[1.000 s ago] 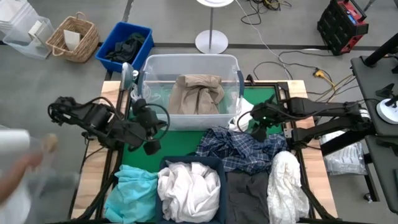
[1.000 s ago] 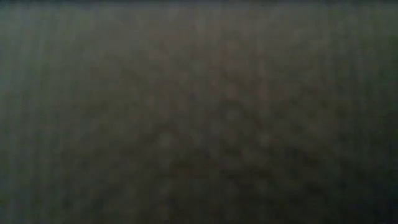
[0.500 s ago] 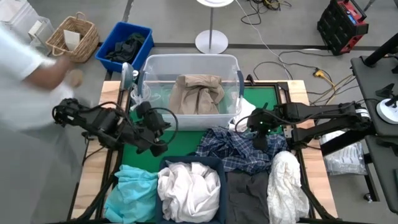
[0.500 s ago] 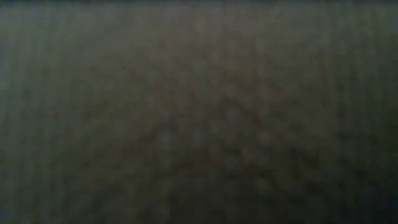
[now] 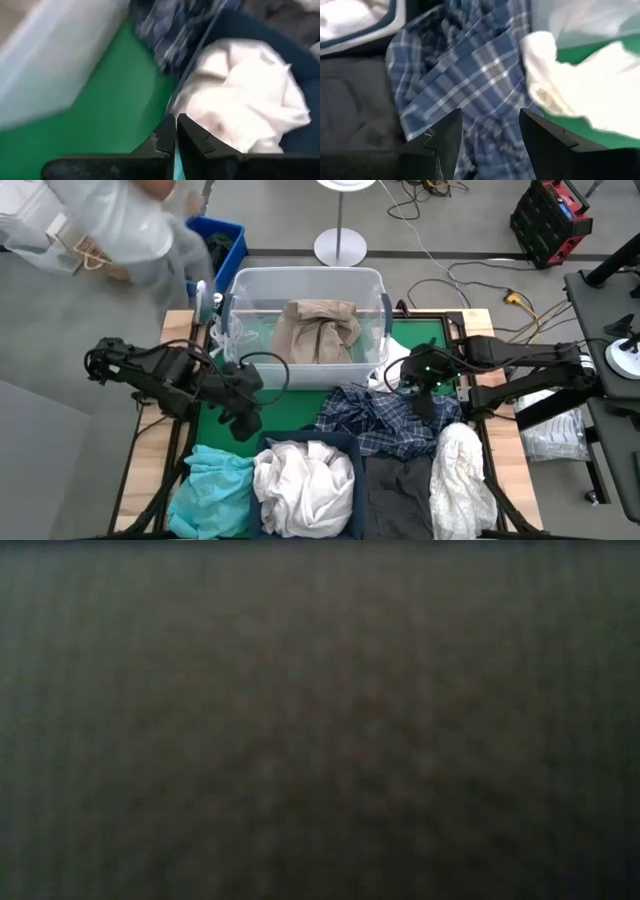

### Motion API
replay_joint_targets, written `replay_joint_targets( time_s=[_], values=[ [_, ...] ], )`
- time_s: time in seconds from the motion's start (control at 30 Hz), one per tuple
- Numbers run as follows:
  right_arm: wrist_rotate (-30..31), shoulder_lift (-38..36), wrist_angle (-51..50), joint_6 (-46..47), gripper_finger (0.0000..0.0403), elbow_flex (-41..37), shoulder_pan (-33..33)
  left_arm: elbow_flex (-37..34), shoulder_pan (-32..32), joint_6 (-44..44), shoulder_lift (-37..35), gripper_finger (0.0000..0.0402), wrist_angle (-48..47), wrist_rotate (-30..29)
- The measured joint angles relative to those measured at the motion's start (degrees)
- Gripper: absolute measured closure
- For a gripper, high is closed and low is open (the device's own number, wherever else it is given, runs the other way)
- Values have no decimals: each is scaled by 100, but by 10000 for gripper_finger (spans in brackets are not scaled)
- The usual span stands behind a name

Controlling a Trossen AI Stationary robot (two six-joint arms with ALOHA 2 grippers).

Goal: Sort clothes
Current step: Put the light blue shorts into the transparent laundry bin

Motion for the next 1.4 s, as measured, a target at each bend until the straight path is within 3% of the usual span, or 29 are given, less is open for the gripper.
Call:
replay_joint_targets(
  time_s=[0.13,0.47,0.63,1.0,1.17,1.4],
  values=[
    [-269,-111,-150,33,213,0,2,0,-26,-273,-4,402,-454,287],
    [-288,-145,70,-407,213,-14,-2,0,-263,-253,-4,402,-601,1182],
    [-288,-147,80,-334,213,-14,-2,0,-558,-269,-2,402,-713,1182],
    [-376,-160,72,746,213,313,117,0,-1210,120,-40,402,-1155,704],
    [139,-134,60,1357,213,783,539,-98,-1559,439,-164,402,-986,323],
    [947,118,20,2026,213,1402,1269,-1022,-2036,232,-649,402,-540,233]
  ],
)
